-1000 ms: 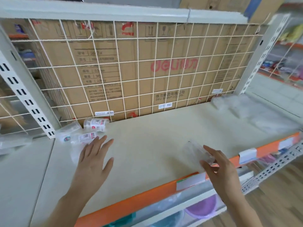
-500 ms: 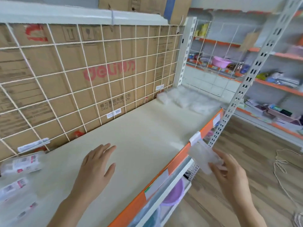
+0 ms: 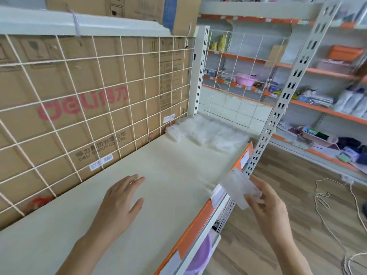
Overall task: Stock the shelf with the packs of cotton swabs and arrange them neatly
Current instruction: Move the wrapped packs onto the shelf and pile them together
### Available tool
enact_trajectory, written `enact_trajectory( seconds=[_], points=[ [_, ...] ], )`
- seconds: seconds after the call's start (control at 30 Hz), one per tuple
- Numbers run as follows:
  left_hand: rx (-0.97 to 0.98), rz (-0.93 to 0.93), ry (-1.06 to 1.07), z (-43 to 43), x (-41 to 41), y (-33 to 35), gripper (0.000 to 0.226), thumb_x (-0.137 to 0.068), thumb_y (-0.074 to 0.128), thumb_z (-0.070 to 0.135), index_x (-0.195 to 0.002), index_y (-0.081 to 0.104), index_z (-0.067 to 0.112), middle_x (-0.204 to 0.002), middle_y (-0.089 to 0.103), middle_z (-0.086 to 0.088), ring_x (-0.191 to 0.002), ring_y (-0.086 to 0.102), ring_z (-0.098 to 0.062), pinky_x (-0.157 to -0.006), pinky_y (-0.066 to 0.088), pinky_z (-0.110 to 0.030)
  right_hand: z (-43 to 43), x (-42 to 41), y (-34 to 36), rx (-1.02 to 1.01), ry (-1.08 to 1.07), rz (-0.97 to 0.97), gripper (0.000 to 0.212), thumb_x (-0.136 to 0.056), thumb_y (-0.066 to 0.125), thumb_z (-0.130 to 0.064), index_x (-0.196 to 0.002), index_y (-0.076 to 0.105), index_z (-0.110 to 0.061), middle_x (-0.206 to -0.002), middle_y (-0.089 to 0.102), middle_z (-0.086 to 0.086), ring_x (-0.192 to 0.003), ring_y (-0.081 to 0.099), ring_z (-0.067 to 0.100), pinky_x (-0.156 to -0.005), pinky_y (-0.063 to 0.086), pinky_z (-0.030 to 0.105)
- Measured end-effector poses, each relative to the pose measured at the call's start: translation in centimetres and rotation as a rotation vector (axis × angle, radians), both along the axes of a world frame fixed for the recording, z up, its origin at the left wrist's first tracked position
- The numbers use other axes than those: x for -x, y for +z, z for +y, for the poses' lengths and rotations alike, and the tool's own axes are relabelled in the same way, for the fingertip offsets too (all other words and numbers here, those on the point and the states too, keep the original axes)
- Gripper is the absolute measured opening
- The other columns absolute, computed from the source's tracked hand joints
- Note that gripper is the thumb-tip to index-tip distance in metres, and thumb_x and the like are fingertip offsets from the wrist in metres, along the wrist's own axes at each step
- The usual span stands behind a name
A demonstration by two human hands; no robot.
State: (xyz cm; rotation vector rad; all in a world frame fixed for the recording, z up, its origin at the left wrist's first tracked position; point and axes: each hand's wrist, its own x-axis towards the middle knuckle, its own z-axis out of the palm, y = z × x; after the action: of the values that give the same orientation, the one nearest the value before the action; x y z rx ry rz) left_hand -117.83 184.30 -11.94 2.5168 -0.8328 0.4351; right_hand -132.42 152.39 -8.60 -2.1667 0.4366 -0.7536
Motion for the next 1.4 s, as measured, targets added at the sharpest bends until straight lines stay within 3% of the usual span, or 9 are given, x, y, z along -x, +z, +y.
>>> enact_trajectory(
  seconds=[0.2, 0.33, 0.5, 0.6, 0.77, 0.93, 1.1, 1.3, 1.4],
  points=[
    [0.025, 0.045, 0.039, -4.7, -4.9, -1.4, 0.059, -0.084, 0.032, 0.051, -0.132, 0.051, 0.023, -0.133, 0.053, 0.003, -0.122, 0.035, -0.005, -0.102, 0.027, -0.022, -3.5, -9.1, -0.4, 0.035, 0.165, 0.043, 0.047, -0.09, 0.06, -0.008, -0.118, 0.051, -0.045, -0.101, 0.054, -0.014, -0.077, 0.057, 0.003, -0.065, 0.045, 0.014],
    [0.036, 0.096, 0.093, -8.1, -7.7, -2.8, 0.065, -0.082, 0.031, 0.054, -0.131, 0.053, 0.019, -0.135, 0.052, -0.001, -0.127, 0.04, -0.014, -0.104, 0.033, -0.034, -5.3, -14.6, -1.7, 0.15, 0.246, 0.166, 0.04, -0.092, 0.057, -0.012, -0.126, 0.056, -0.033, -0.097, 0.048, -0.02, -0.076, 0.057, 0.007, -0.068, 0.05, 0.029],
    [-0.046, 0.034, 0.142, -12.6, -10.4, -3.6, 0.049, -0.082, 0.041, 0.045, -0.116, 0.061, 0.016, -0.119, 0.063, -0.008, -0.115, 0.041, -0.016, -0.087, 0.048, -0.05, -7.5, -18.6, -3.0, 0.294, 0.232, 0.112, 0.037, -0.092, 0.056, -0.009, -0.126, 0.058, -0.021, -0.109, 0.054, -0.005, -0.082, 0.057, 0.014, -0.062, 0.043, 0.024],
    [-0.091, 0.009, 0.184, -14.0, -11.2, -4.2, 0.047, -0.082, 0.04, 0.046, -0.113, 0.063, 0.019, -0.12, 0.063, -0.005, -0.116, 0.041, -0.016, -0.096, 0.042, -0.043, -8.1, -19.8, -4.4, 0.433, 0.232, 0.023, 0.038, -0.081, 0.06, -0.017, -0.12, 0.061, -0.015, -0.11, 0.06, 0.004, -0.098, 0.053, 0.019, -0.066, 0.054, 0.032],
    [-0.093, 0.032, 0.19, -14.6, -11.6, -4.2, 0.051, -0.091, 0.032, 0.051, -0.115, 0.064, 0.02, -0.123, 0.062, -0.005, -0.119, 0.04, -0.016, -0.098, 0.024, -0.036, -8.8, -20.8, -5.3, 0.589, 0.363, -0.001, 0.052, -0.063, 0.069, -0.035, -0.114, 0.058, -0.029, -0.115, 0.062, -0.003, -0.106, 0.048, 0.013, -0.077, 0.048, 0.031],
    [-0.084, 0.09, 0.177, -14.5, -11.4, -4.0, 0.067, -0.096, 0.011, 0.059, -0.118, 0.062, 0.022, -0.127, 0.06, -0.003, -0.122, 0.039, -0.015, -0.101, 0.023, -0.035, -8.3, -22.5, -5.4, 0.581, 0.439, 0.004, 0.038, -0.076, 0.053, -0.036, -0.112, 0.061, -0.028, -0.119, 0.064, -0.002, -0.112, 0.054, 0.016, -0.093, 0.034, 0.02],
    [-0.064, 0.077, 0.168, -14.5, -11.1, -3.6, 0.055, -0.096, 0.024, 0.054, -0.116, 0.064, 0.021, -0.126, 0.06, -0.003, -0.12, 0.041, -0.012, -0.101, 0.023, -0.032, -7.0, -23.9, -4.2, 0.634, 0.414, 0.068, 0.038, -0.076, 0.049, -0.039, -0.105, 0.07, -0.027, -0.115, 0.067, -0.002, -0.105, 0.064, 0.02, -0.085, 0.05, 0.029],
    [-0.017, 0.07, 0.149, -14.1, -10.8, -3.5, 0.043, -0.084, 0.042, 0.043, -0.112, 0.065, 0.02, -0.126, 0.06, -0.007, -0.116, 0.042, -0.012, -0.099, 0.024, -0.029, -5.6, -24.1, -4.1, 0.631, 0.398, 0.156, 0.052, -0.058, 0.085, -0.029, -0.107, 0.069, -0.023, -0.113, 0.067, 0.006, -0.101, 0.066, 0.029, -0.078, 0.054, 0.04],
    [0.002, 0.077, 0.139, -13.3, -9.8, -3.4, 0.044, -0.083, 0.042, 0.044, -0.114, 0.063, 0.021, -0.127, 0.059, -0.005, -0.116, 0.042, -0.011, -0.097, 0.025, -0.029, -5.6, -22.8, -3.7, 0.644, 0.385, 0.136, 0.044, -0.072, 0.066, -0.04, -0.112, 0.066, -0.022, -0.118, 0.065, 0.009, -0.106, 0.063, 0.032, -0.08, 0.053, 0.041]
  ],
)
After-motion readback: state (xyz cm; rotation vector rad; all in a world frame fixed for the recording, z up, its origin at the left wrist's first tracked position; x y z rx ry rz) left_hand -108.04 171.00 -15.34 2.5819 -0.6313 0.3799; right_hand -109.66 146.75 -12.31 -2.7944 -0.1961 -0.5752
